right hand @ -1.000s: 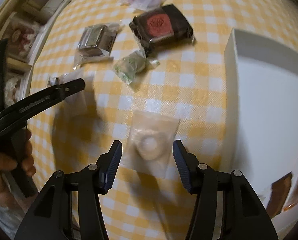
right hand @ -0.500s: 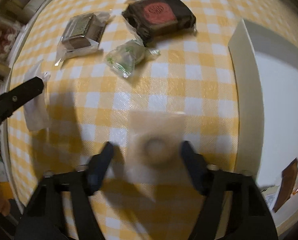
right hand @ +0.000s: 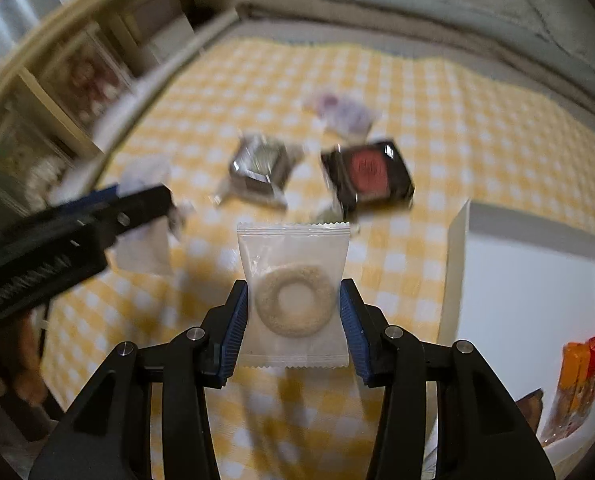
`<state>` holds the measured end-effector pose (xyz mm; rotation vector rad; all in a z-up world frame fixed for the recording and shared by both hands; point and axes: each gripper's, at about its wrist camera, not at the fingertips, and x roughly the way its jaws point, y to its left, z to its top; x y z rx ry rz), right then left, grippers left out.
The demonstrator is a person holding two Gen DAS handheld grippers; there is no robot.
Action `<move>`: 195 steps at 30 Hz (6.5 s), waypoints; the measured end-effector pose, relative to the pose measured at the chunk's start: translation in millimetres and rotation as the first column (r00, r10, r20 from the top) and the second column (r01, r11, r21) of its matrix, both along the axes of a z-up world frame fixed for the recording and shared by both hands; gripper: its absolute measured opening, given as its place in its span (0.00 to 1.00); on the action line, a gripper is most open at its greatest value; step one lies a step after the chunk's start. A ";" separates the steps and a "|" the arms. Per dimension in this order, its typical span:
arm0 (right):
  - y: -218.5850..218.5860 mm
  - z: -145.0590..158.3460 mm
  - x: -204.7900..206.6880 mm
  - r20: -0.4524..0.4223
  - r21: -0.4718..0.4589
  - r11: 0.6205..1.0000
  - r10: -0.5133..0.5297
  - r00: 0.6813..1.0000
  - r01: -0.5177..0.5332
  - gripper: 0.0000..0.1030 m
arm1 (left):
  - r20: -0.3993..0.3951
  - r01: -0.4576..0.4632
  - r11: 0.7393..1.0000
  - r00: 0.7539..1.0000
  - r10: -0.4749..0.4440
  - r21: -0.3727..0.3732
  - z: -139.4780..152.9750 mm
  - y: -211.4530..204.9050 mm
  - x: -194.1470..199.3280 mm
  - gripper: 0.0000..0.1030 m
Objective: Organize snacks
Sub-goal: 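Grasp the purple-ring packet with the left tool while the right tool grasps the clear ring-cookie packet, then carry the purple-ring packet with the left tool while the right tool carries the ring-cookie packet over the tray, then open both tools to drop both packets into the tray, then lift both tools from the tray and move them over the remaining snacks, then grasp the small red-printed candy with the left tool while the right tool grasps the green-printed packet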
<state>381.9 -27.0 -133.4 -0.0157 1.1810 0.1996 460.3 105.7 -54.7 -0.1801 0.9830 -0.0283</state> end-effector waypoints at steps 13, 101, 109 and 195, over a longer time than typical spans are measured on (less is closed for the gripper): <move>-51.0 87.4 -31.8 0.274 -0.018 1.000 0.002 0.962 0.003 0.45 | 0.157 0.057 0.998 0.986 -0.056 -0.008 51.0 -24.4 -48.7 0.48; -270.5 32.4 -97.9 0.012 -0.115 0.946 -0.303 0.953 0.302 1.00 | -0.125 0.272 0.960 0.952 -0.279 -0.072 -72.8 -186.3 -16.9 1.00; -262.7 47.7 -110.7 0.052 -0.091 0.950 -0.296 0.954 0.299 1.00 | -0.085 0.261 0.963 0.960 -0.266 -0.062 -50.2 -165.0 -34.3 1.00; -56.8 -81.8 78.4 -0.249 0.191 0.903 -0.335 0.909 0.385 0.26 | -0.275 -0.050 0.986 0.957 0.093 0.160 -118.8 49.3 80.2 0.28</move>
